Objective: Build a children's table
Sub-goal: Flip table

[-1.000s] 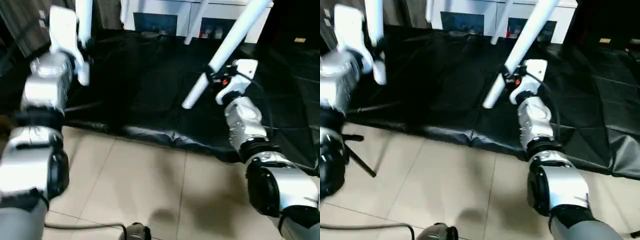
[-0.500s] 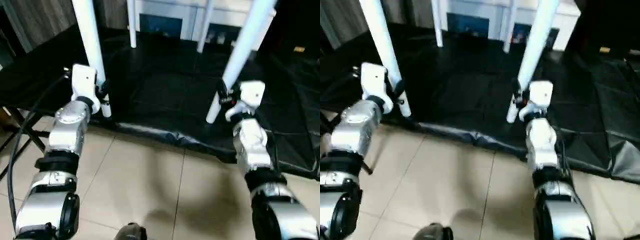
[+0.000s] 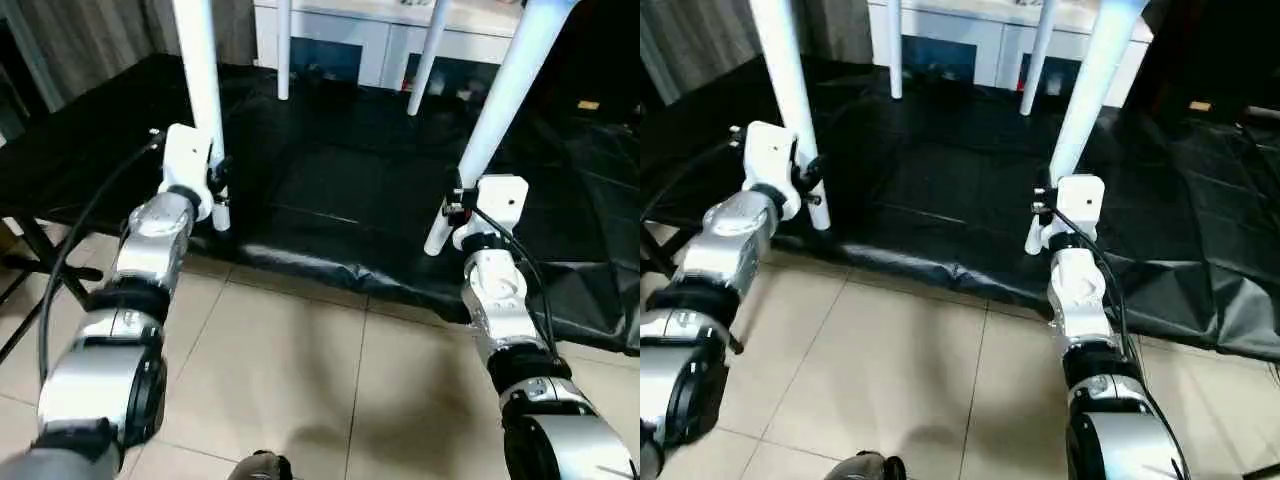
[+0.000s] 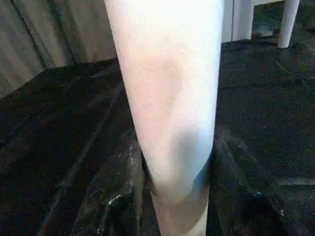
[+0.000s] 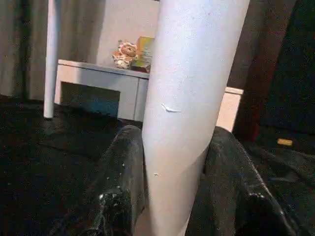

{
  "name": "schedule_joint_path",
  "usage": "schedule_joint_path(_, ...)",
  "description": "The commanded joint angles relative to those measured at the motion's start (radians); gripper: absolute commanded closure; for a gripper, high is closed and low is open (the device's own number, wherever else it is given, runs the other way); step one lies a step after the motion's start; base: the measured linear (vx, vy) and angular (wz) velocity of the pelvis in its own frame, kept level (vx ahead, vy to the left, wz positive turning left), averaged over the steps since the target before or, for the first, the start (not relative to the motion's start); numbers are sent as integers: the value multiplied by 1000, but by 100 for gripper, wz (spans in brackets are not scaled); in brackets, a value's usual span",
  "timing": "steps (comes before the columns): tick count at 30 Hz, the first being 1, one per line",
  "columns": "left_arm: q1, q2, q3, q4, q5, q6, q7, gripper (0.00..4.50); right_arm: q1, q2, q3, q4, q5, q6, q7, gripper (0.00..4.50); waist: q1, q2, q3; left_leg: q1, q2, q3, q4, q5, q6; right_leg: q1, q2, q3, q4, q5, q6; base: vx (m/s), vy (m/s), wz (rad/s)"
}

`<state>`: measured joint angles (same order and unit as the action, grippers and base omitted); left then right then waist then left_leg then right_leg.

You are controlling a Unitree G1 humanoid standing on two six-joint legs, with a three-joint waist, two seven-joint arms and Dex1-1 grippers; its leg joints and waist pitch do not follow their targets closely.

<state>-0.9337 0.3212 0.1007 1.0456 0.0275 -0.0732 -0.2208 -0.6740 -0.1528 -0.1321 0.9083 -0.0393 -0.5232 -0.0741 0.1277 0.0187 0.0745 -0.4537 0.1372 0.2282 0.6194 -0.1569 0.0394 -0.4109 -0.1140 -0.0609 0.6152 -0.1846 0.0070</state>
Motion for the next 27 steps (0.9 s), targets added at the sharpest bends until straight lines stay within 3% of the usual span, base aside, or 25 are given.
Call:
schedule_joint_path(1, -68, 11, -52, 7, 72, -62, 17, 291, -16, -20, 15, 32, -48, 17, -7, 301, -25, 22, -96, 100, 86, -69, -117, -590, -201, -9, -51, 29, -63, -184, -130, 0, 0, 0)
schedule_joint_path(5, -88, 8, -42, 84, 54, -84, 36, 291, -40, -14, 32, 34, -62, 20, -21, 301, -38, 27, -98, 95, 86, -71, -115, -580, -187, -3, -54, 28, -59, -149, -152, 0, 0, 0)
schedule_joint_path(11, -90, 2, -28, 156, 51, -124, 46, 291, -48, -5, 63, 28, -93, 18, -58, 301, -47, 22, -100, 86, 86, -67, -109, -508, -140, 6, -56, 29, -59, -117, -176, 0, 0, 0)
schedule_joint_path(16, -102, -4, -6, 187, 25, -143, 24, 291, -54, 19, 53, 41, -42, 17, -6, 301, -53, 26, -99, 89, 88, -67, -110, -514, -130, 7, -54, 29, -60, -128, -184, 0, 0, 0)
schedule_joint_path(17, -104, -1, -2, 192, 16, -143, -1, 221, -52, 32, 46, 33, -10, 4, 34, 266, -54, 27, -98, 88, 90, -68, -112, -525, -135, 6, -53, 28, -60, -136, -182, 0, 0, 0)
schedule_joint_path(20, -105, 4, -7, 192, 19, -144, -8, 219, -48, 42, 45, 20, 17, -13, 70, 228, -56, 26, -99, 84, 91, -71, -113, -536, -134, 11, -56, 29, -59, -139, -180, 0, 0, 0)
schedule_joint_path(23, -107, 6, -8, 187, 23, -160, -10, 179, -40, 50, 40, -1, 44, -25, 104, 196, -55, 24, -98, 88, 92, -69, -113, -532, -134, 6, -57, 30, -60, -138, -188, 0, 0, 0)
schedule_joint_path(27, -89, 16, 7, 147, 2, -193, -17, 162, 5, 51, 36, -94, 88, -50, 153, 165, -49, 28, -100, 85, 93, -68, -112, -494, -112, 10, -56, 29, -54, -76, -196, 0, 0, 0)
